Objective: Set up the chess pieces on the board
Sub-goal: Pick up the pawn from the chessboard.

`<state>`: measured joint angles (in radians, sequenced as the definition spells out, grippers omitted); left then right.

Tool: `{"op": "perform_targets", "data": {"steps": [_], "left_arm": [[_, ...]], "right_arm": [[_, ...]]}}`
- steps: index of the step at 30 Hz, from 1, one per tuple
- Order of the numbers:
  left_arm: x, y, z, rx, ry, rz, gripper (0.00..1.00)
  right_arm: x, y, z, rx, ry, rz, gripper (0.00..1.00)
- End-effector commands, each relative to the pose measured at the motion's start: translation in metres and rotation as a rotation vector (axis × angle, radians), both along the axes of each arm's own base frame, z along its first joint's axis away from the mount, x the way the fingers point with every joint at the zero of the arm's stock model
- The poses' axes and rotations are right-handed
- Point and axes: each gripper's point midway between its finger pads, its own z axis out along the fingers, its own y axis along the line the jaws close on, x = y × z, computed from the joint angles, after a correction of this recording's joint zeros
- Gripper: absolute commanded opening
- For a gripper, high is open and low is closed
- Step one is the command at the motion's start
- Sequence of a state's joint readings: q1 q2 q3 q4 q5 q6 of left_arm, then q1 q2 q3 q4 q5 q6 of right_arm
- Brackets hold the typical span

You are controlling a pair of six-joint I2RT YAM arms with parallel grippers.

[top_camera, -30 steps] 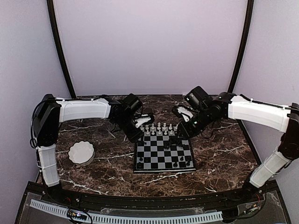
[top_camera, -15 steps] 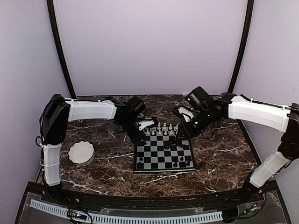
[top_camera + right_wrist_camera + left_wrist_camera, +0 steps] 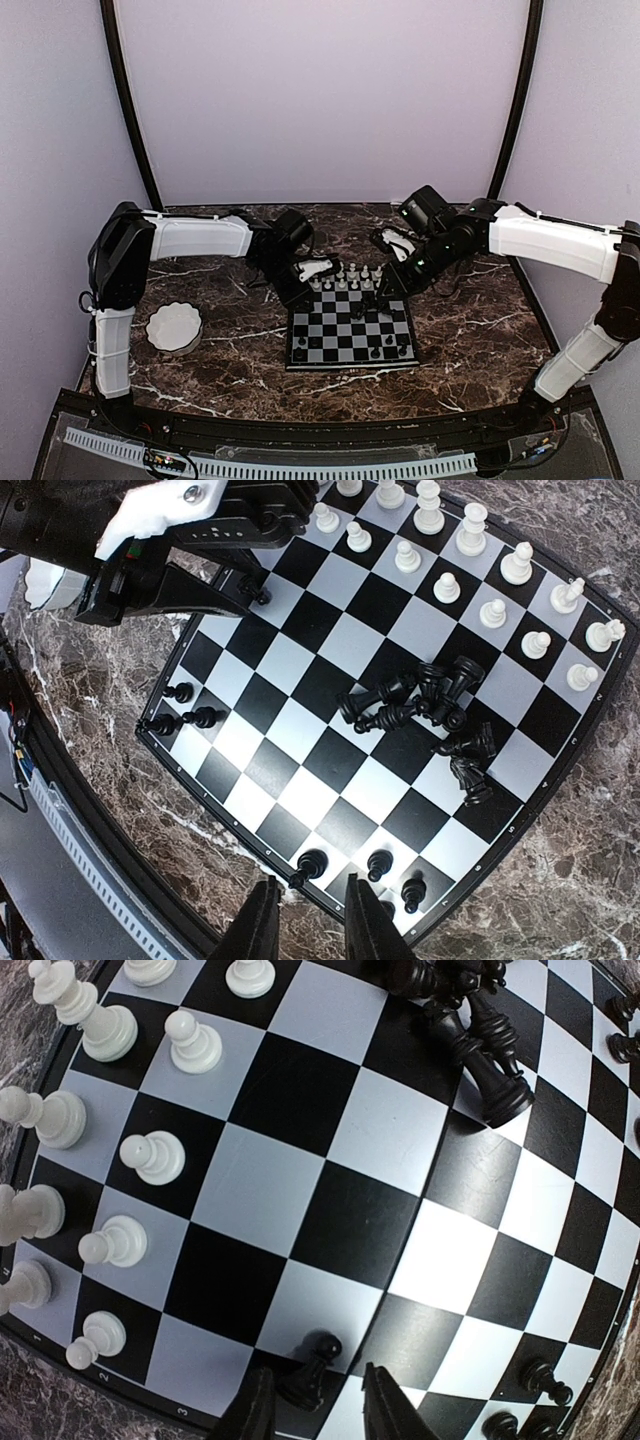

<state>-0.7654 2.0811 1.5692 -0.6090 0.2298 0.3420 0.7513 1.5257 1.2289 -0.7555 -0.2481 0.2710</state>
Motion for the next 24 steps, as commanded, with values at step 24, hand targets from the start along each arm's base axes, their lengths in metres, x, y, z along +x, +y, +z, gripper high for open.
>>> {"op": "perform_targets", "data": {"steps": [24], "left_arm": [[-0.018,0.002,-0.007,0.011,0.04,-0.019,0.22]], "right_arm": [[0.005,0.004,0.001,0.034,-0.007,-0.002,0.23]]}}
